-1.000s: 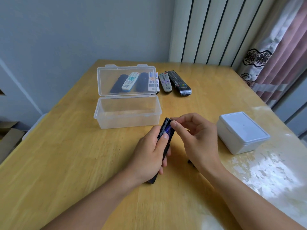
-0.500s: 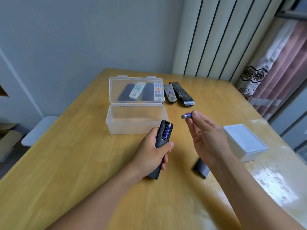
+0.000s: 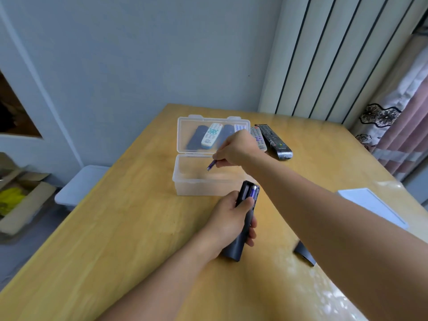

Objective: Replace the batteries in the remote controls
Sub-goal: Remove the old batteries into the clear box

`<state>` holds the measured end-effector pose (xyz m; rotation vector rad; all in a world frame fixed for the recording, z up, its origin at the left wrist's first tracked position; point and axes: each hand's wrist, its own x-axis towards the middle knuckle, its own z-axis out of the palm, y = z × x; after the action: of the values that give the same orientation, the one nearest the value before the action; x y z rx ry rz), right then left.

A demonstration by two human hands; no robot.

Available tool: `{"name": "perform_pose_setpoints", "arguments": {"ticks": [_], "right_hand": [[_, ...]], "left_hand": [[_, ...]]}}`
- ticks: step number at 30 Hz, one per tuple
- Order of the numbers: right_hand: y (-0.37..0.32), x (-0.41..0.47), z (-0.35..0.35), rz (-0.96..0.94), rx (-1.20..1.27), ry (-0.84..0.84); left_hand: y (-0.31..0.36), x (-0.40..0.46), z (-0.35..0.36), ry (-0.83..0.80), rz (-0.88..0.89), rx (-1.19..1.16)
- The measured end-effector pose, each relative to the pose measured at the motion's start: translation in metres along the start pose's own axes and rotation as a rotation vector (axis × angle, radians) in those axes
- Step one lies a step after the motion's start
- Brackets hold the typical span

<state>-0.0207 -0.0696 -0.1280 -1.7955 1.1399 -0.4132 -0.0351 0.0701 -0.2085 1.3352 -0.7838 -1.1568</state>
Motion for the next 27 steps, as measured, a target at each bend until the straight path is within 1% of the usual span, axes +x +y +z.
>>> {"name": "perform_pose_setpoints", "arguments": {"ticks": [3, 5, 10, 12, 14, 15, 17, 19, 21, 22, 24, 27], "right_hand": [[-0.007, 0.005, 0.014, 0.152, 0.103, -0.126], [-0.008, 0.005, 0.025, 0.172, 0.191, -0.202], [-0.008, -0.008, 0.053, -0.086, -0.045, -0.305], [-0.012, -0.018, 0.050, -0.208, -0.156, -0.340], [-0.014, -0.030, 0.032, -0.411, -0.295, -0.272], [-0.012, -0.038, 0.018, -0.512, -0.301, -0.203], [0.009, -0.058, -0.019, -0.626, -0.226, -0.064], [0.044, -0.080, -0.056, -0.618, -0.208, 0.029], [0.080, -0.098, -0.080, -0.557, -0.312, 0.090], [0.097, -0.105, -0.083, -0.520, -0.337, 0.095], [0.119, -0.114, -0.076, -0.500, -0.283, 0.077], [0.136, -0.121, -0.062, -0.524, -0.142, 0.135]], "left_hand": [[0.003, -0.001, 0.001, 0.027, -0.001, 0.032], [0.006, -0.002, 0.003, 0.033, -0.014, 0.048], [0.013, -0.004, 0.004, 0.076, -0.090, 0.078], [0.013, -0.004, 0.003, 0.064, -0.066, 0.079], [0.012, -0.005, 0.002, 0.042, -0.027, 0.076], [0.011, -0.005, 0.001, 0.037, -0.020, 0.064], [0.009, -0.005, 0.000, 0.029, -0.024, -0.005], [0.008, -0.005, 0.000, 0.015, -0.018, -0.100], [0.008, -0.004, 0.001, 0.009, -0.017, -0.168], [0.007, -0.003, 0.003, 0.004, -0.023, -0.185], [0.006, -0.003, 0.003, -0.010, -0.036, -0.196], [0.002, -0.004, 0.005, -0.031, -0.014, -0.126]]}}
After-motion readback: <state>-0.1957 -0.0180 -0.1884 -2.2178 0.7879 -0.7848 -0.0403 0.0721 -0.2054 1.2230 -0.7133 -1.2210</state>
